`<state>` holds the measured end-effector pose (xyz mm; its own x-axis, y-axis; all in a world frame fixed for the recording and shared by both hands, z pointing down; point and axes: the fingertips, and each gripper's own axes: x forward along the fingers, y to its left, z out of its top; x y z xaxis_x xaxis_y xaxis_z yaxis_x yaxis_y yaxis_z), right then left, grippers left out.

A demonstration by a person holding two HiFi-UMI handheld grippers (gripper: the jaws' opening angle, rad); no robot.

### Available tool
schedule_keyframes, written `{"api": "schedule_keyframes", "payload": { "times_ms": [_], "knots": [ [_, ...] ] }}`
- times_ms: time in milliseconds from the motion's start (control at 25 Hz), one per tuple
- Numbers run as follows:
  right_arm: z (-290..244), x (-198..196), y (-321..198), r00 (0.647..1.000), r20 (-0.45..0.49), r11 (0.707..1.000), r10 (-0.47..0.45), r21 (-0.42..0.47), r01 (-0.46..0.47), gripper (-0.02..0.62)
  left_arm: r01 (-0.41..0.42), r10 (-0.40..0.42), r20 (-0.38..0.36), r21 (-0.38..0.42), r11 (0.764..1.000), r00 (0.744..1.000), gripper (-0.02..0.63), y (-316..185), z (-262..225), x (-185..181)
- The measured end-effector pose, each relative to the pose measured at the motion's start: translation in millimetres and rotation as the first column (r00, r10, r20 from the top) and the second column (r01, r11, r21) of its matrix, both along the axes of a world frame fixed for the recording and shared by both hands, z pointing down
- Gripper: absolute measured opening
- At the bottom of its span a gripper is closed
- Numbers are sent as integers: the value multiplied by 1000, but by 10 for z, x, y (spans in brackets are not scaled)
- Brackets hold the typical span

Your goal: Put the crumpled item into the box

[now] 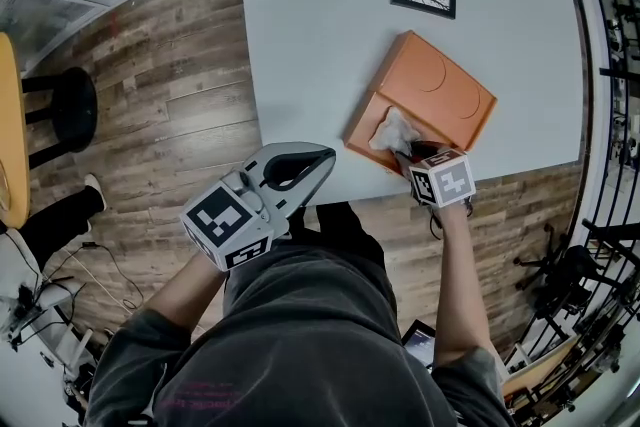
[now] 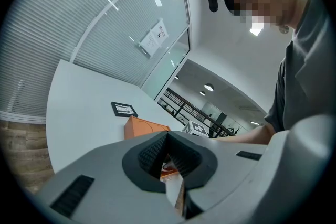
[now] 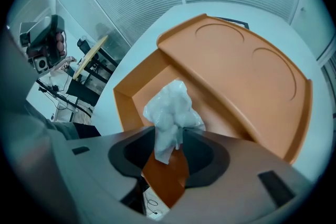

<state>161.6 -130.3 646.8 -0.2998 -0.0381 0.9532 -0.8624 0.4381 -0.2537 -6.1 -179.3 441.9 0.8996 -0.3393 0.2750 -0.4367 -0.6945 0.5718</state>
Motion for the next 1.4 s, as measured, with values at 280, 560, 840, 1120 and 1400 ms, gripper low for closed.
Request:
{"api": "schedule_keyframes", "payload": {
  "times_ms": [280,560,840,1120,1400],
  "knots": [
    [-130,14,-22,1000,18,999,11,39,-11,172,-13,13,1,30,999,1000,12,12,-116,62],
    [-327,32,-39,998,51,995,27,94,-32,172,-31,31,9,70,997,999,12,12,-284,141],
    [-647,-9,-108,983,170,978,73,179,-103,141,-45,42,27,121,992,999,12,-32,-458,190],
    [-1121,-45,-265,929,348,938,128,260,-227,118,-51,44,44,178,983,998,12,-54,-652,240],
    [-1649,-71,-428,924,376,896,71,383,-224,86,-58,47,59,207,977,997,12,-71,-777,276]
  ]
}}
